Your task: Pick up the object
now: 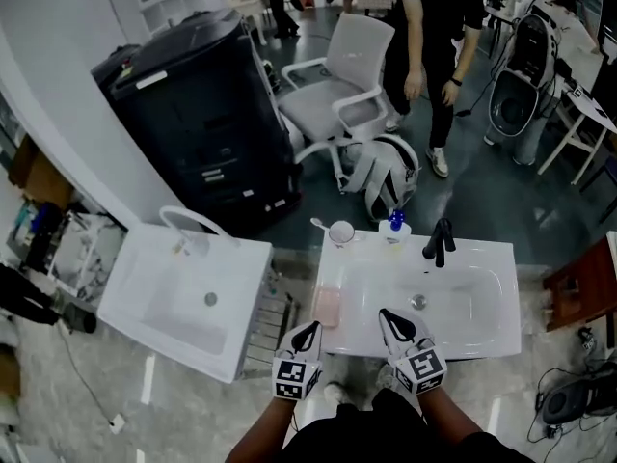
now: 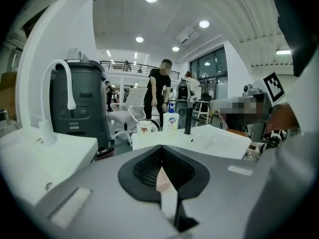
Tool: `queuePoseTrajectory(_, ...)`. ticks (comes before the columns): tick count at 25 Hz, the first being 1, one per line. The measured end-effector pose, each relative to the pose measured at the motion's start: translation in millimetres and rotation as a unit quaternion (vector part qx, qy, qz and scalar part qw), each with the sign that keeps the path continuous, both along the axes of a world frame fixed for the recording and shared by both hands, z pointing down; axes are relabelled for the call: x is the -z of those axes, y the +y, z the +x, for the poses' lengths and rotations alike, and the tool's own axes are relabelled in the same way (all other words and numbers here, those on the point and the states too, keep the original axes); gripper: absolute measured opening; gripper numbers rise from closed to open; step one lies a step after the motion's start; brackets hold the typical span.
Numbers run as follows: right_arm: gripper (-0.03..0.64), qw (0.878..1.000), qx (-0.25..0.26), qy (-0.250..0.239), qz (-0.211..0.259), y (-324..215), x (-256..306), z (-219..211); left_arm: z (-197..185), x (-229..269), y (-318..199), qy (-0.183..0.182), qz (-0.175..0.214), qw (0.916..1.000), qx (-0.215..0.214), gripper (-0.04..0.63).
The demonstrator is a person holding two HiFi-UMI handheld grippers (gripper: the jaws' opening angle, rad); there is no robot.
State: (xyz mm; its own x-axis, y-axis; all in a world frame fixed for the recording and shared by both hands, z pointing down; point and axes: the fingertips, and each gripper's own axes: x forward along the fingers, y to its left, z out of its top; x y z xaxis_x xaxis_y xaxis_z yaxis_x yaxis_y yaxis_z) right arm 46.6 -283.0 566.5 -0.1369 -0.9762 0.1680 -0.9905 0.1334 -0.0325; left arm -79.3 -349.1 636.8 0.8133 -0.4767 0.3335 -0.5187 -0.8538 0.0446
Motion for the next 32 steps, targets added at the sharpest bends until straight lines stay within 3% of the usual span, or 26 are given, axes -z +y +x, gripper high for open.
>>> queuePoseTrajectory(4,0.002,1.0,0.008,-0.011,-0.015,-2,-8,-1,1,-15,-2,-0.019,-0.022,0.9995,0.015,0.104)
queuePoseTrajectory(10,0.003,0.998,0.037,-0.022,-0.037,-5,-23,-6,2,-50,-9,-0.061,-0.067,0.9938,0.064,0.324)
queuePoseTrajectory(16,0.003,0.997,0.049,-0.024,-0.054,-2,-32,1,17,-85,-12,-0.126,-0.092,0.9855,0.067,0.472)
queuePoseTrajectory(23,0.003,0.996,0.046,-0.027,-0.071,5,-43,27,34,-113,-28,-0.18,-0.096,0.9756,0.082,0.486)
queuePoseTrajectory(32,0.003,0.994,0.047,-0.039,-0.089,12,-57,47,37,-131,-37,-0.206,-0.11,0.9682,0.091,0.494)
